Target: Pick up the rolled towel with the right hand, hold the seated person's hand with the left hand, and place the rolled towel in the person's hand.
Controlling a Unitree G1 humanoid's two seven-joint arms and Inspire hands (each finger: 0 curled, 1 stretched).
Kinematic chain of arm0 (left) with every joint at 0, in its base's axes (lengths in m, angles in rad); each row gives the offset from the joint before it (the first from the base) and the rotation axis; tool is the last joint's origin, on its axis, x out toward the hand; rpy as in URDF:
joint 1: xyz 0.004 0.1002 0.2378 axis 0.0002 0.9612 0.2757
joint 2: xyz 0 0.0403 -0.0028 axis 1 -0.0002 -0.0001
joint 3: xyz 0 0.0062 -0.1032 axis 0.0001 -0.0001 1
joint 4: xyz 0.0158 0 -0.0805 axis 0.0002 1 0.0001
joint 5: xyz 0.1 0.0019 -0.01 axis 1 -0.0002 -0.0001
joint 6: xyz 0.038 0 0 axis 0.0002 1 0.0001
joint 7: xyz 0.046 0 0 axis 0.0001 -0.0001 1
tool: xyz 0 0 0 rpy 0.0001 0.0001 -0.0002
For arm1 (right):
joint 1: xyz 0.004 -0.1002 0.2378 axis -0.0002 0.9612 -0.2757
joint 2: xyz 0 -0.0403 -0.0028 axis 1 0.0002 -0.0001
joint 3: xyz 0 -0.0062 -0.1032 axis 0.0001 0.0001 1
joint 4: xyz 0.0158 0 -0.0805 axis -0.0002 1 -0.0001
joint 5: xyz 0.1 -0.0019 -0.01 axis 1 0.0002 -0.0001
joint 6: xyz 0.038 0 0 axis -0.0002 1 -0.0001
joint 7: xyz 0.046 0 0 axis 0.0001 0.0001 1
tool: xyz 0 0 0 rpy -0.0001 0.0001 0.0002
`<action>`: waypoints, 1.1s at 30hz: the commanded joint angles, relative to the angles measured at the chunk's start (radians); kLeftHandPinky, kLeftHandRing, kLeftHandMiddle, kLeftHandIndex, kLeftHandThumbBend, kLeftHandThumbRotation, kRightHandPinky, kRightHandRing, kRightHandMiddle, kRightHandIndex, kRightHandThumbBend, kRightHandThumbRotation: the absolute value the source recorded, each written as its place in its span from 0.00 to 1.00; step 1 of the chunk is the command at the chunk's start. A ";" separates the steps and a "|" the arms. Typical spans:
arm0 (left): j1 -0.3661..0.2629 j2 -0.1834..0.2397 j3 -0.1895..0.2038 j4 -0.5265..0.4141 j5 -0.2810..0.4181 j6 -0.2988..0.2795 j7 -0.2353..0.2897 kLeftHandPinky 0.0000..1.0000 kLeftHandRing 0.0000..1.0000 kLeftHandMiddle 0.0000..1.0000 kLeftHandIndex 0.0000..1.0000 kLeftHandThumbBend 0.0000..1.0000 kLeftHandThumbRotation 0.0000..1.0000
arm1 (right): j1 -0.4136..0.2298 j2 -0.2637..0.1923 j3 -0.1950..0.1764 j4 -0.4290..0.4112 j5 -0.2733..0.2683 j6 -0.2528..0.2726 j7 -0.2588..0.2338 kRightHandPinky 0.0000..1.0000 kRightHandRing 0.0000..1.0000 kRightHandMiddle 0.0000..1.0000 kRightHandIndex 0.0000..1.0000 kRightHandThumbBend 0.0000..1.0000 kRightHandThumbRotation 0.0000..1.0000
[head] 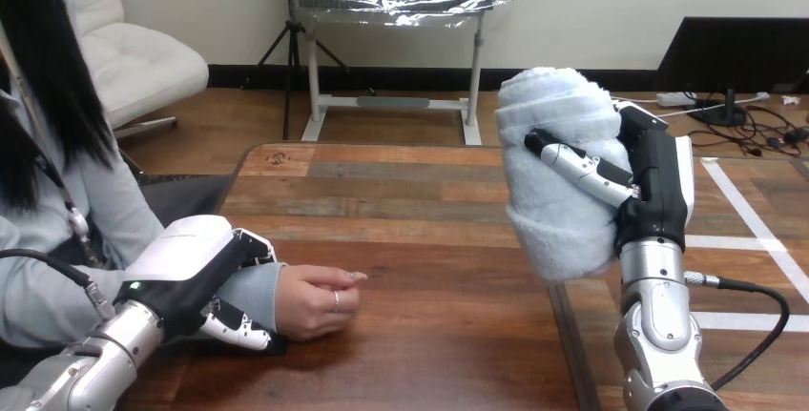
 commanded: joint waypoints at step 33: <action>-0.048 0.016 0.027 -0.155 -0.011 -0.105 0.062 0.30 0.32 0.38 0.41 0.99 0.27 | -0.074 -0.007 0.009 0.067 -0.035 0.011 0.073 0.29 0.33 0.42 0.44 0.77 0.00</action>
